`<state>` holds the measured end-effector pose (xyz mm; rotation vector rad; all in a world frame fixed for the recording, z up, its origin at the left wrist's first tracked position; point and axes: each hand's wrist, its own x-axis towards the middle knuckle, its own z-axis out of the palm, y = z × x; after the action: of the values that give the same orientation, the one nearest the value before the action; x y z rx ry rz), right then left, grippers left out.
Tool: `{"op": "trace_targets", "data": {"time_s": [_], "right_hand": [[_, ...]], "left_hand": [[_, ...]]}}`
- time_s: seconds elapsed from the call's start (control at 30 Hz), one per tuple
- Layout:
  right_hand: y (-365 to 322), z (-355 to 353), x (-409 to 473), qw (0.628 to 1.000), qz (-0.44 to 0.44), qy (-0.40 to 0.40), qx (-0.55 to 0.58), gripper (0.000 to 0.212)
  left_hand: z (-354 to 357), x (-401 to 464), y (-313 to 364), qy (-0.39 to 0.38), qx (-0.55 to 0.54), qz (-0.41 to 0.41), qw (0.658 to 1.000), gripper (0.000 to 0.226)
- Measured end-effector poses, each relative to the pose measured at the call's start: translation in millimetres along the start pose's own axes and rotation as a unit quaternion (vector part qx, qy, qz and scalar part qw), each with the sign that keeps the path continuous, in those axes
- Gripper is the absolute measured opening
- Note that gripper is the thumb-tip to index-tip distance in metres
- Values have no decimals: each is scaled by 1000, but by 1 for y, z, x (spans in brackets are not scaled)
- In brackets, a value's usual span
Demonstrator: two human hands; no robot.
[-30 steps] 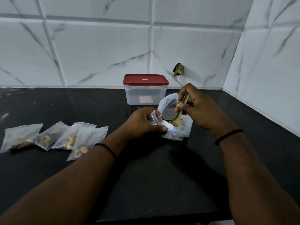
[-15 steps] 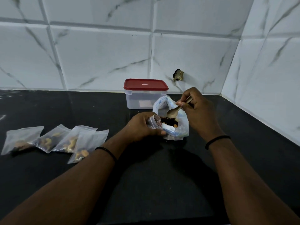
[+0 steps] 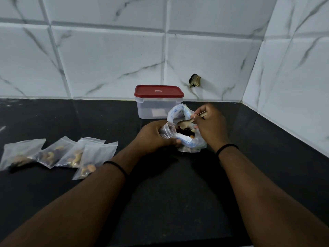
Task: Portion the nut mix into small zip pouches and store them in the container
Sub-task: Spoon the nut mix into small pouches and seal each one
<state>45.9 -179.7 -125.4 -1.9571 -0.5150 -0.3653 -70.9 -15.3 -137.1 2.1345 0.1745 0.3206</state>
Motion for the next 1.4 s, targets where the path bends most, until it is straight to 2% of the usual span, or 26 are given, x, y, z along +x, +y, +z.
{"op": "trace_targets", "data": {"time_s": [0.2,0.3,0.57,0.73,1.0,1.4], "right_hand": [[-5,3,2,982,116,-35,142,10],[-7,3,1,970,166,-56,171,9],[-7,0,4,942,237,-24,235,6],[-8,-3,4,936,246,-5,250,7],[-5,-10,9,934,230,54,267,6],[-38,-19,-6,925,183,2,334,3]], "left_hand": [[-3,-2,-1,4,-16,13,1000,44],[-3,-3,-2,3,-31,17,999,39],[-3,-6,1,3,-80,21,997,34],[-3,-6,1,17,-104,36,994,33],[-3,-4,-1,95,-123,27,988,40],[-3,0,-8,89,-110,9,990,42]]}}
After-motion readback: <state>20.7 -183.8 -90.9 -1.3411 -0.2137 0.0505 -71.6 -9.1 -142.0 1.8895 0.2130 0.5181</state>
